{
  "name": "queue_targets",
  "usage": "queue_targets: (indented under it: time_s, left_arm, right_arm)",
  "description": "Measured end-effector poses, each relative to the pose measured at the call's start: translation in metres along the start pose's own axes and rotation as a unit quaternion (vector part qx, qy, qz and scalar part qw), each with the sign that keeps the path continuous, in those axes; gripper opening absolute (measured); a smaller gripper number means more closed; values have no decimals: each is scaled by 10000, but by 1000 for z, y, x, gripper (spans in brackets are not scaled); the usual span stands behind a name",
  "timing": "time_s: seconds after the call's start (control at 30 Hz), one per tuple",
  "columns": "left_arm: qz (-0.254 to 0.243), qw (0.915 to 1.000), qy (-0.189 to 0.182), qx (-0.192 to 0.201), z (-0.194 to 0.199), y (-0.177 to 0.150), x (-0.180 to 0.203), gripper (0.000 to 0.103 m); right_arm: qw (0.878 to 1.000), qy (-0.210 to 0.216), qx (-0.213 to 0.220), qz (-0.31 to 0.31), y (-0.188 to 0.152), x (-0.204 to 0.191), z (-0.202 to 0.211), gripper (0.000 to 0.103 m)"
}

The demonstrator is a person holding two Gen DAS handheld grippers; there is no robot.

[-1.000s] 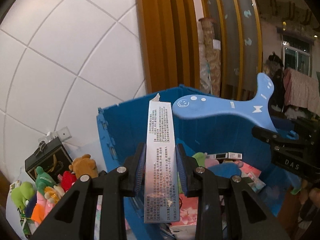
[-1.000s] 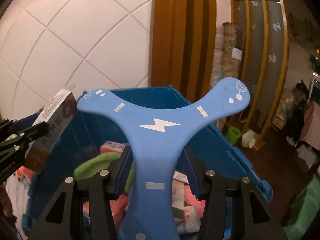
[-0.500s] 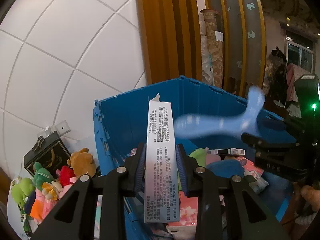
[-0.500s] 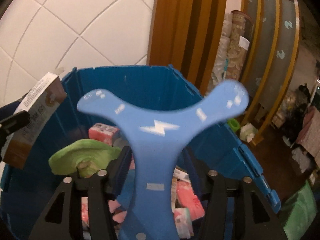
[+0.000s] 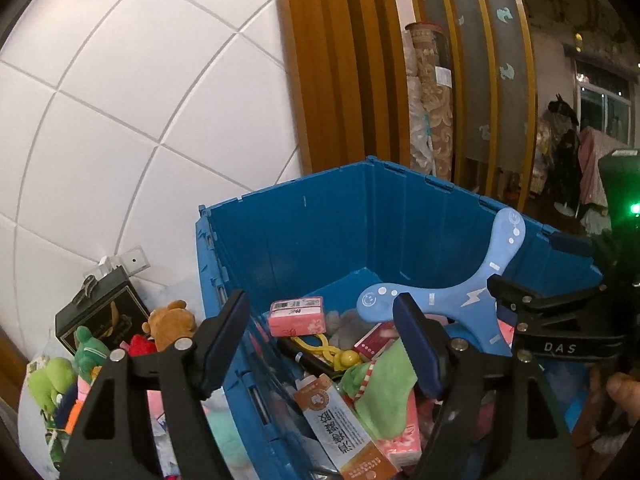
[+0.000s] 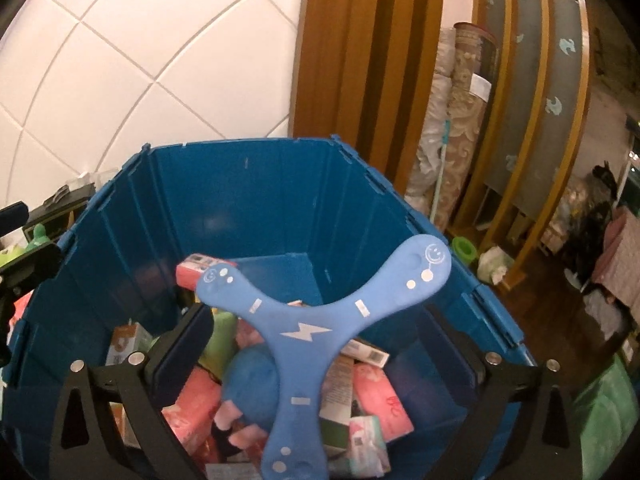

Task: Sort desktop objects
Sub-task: 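Open the right tool to drop the boomerang into the bin, then open the left tool to drop the label strip while the right tool returns to the table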

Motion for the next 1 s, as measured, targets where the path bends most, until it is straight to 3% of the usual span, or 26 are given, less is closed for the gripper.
queue_targets:
  time_s: [0.27,0.37,0.5,0.73,1.0]
  left_arm:
    - [290,9994,181,90,18,-7,-24,74]
    - [340,9986,368,191,30,-9,-40,83]
    - [439,9971,515,334,50,-13,-62,83]
    - [603,9947,739,378,79,-31,-112,83]
    - [892,9894,1122,227,116,-71,-189,83]
  right_arm:
    - [9994,-44,106,-314,1,7,2,103]
    - [9992,-58,113,-381,-2,7,6,103]
    - [9973,309,186,-633,-3,-7,22,103]
    - [9935,634,682,-649,19,-49,65,103]
    - [9841,1327,1085,-455,38,-139,107,103]
Point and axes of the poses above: each gripper's, at about its wrist camera, not at the fingertips, and z roughly against the way its jaws point, x to its right, y to its top, the point moved 9 cm from there along -z, roughly the way its jaws point, and after that the axes turned 13 degrees about x, right-handed, at the moved point
